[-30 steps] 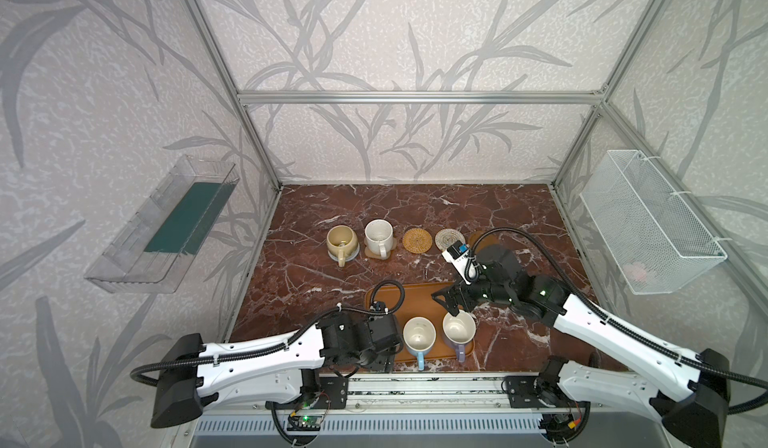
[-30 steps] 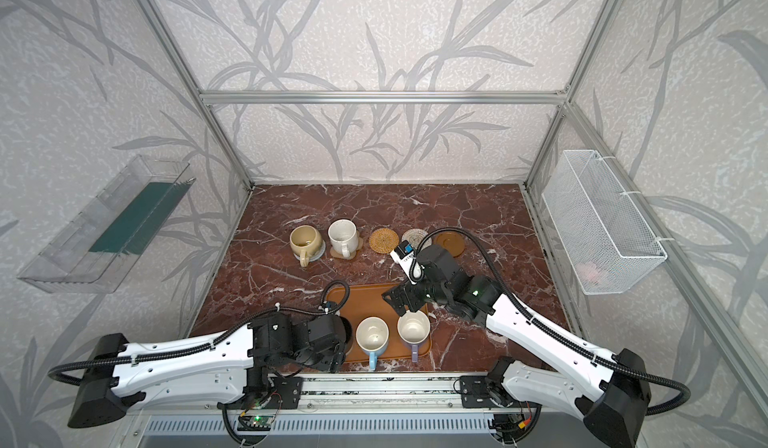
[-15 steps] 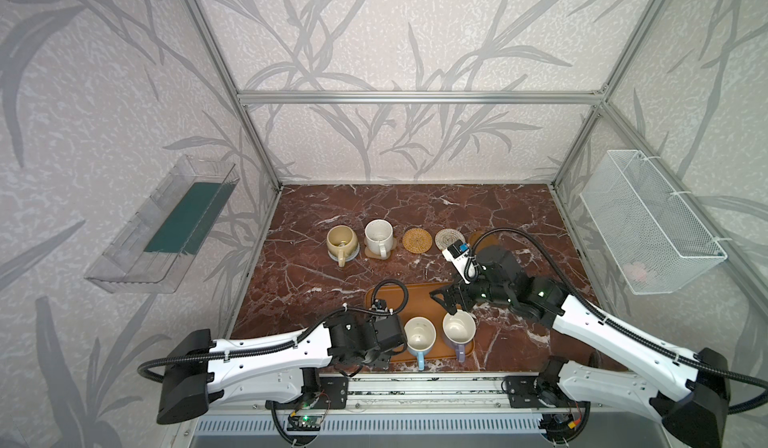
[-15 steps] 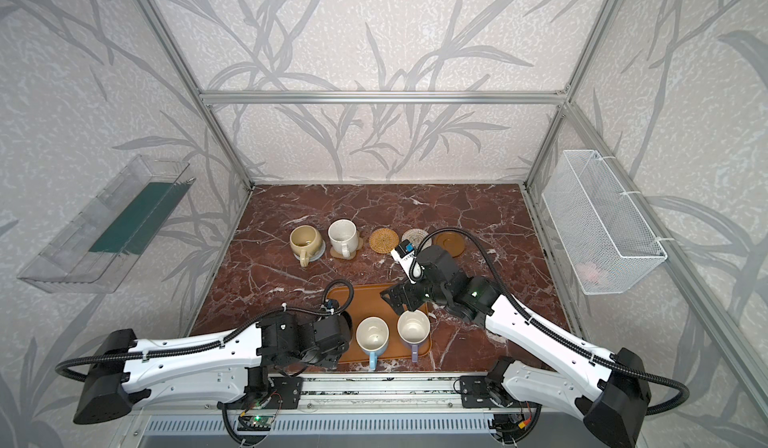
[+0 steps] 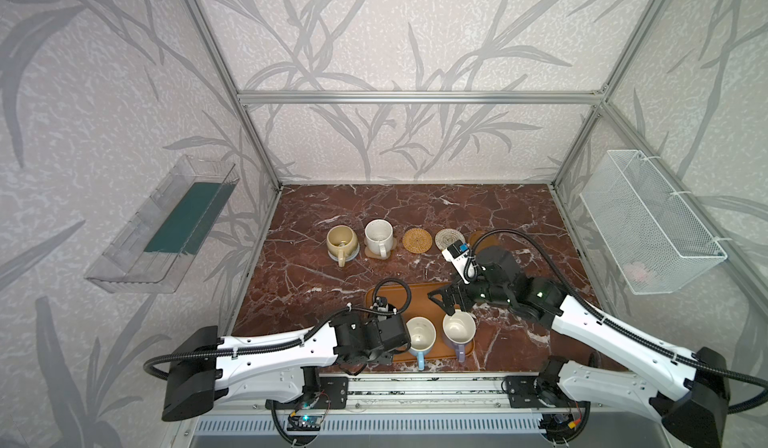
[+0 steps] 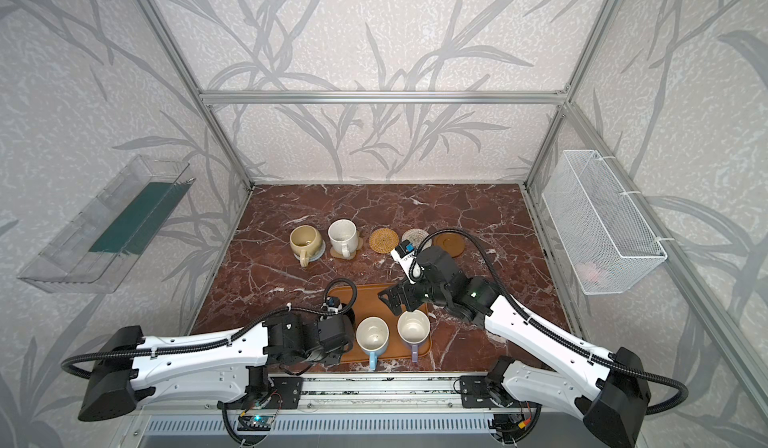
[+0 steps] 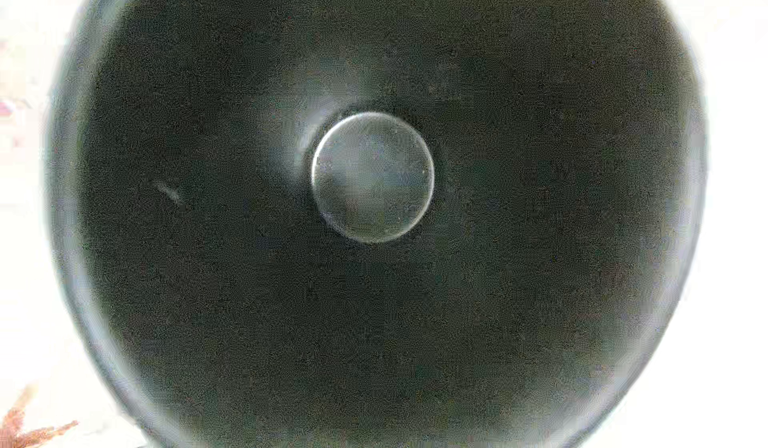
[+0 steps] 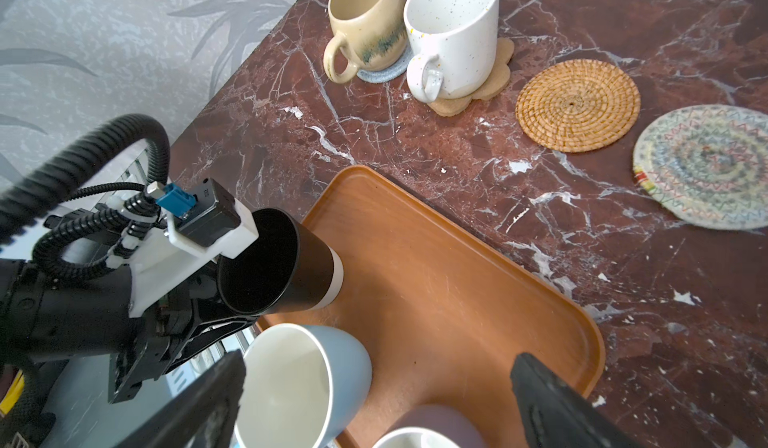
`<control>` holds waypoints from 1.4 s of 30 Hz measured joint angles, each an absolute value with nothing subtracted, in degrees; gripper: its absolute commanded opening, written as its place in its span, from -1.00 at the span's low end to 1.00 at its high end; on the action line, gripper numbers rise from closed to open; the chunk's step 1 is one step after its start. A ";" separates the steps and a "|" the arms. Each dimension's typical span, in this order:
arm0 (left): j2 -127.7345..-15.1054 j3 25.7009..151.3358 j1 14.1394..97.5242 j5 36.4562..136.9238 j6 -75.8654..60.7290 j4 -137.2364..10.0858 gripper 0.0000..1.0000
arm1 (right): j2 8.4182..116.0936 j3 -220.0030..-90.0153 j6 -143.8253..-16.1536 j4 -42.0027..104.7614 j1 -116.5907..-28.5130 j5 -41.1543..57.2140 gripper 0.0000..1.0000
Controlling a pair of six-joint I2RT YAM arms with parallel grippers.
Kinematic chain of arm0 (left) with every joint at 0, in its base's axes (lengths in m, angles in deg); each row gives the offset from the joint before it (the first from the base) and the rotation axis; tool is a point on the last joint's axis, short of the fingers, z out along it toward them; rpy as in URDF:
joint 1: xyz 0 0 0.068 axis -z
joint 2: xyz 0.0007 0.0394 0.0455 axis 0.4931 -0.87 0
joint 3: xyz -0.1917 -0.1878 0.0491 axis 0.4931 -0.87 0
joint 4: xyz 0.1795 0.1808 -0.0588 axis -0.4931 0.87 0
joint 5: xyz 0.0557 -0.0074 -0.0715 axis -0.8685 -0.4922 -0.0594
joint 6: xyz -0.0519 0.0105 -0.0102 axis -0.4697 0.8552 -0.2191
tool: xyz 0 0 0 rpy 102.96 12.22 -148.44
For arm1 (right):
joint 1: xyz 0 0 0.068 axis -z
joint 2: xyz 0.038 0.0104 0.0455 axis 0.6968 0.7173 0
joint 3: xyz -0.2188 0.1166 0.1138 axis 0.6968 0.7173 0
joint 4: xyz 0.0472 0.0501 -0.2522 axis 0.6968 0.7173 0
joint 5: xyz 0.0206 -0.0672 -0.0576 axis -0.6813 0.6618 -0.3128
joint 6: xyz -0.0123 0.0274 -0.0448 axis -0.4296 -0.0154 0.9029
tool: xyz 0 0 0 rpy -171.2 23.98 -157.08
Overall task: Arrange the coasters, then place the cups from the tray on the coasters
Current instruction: 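Lift the black mug with left gripper toward the round rattan coaster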
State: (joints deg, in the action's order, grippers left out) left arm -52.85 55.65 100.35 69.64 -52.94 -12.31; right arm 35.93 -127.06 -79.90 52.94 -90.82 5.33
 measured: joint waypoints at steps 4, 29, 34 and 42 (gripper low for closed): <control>-53.09 55.65 100.33 69.13 -53.13 -12.96 -0.42 | 36.04 -126.12 -80.73 51.78 -90.84 4.24 0.98; -54.23 55.65 100.33 66.18 -53.13 -13.40 -0.76 | 37.98 -126.05 -84.97 49.25 -91.00 2.57 0.98; -54.23 55.65 100.33 65.59 -53.02 -12.77 -0.50 | 37.74 -126.03 -85.05 48.98 -91.00 2.60 0.98; -54.23 55.37 100.33 64.83 -53.61 -12.66 -0.46 | 37.63 -126.03 -85.12 48.81 -91.00 2.66 0.98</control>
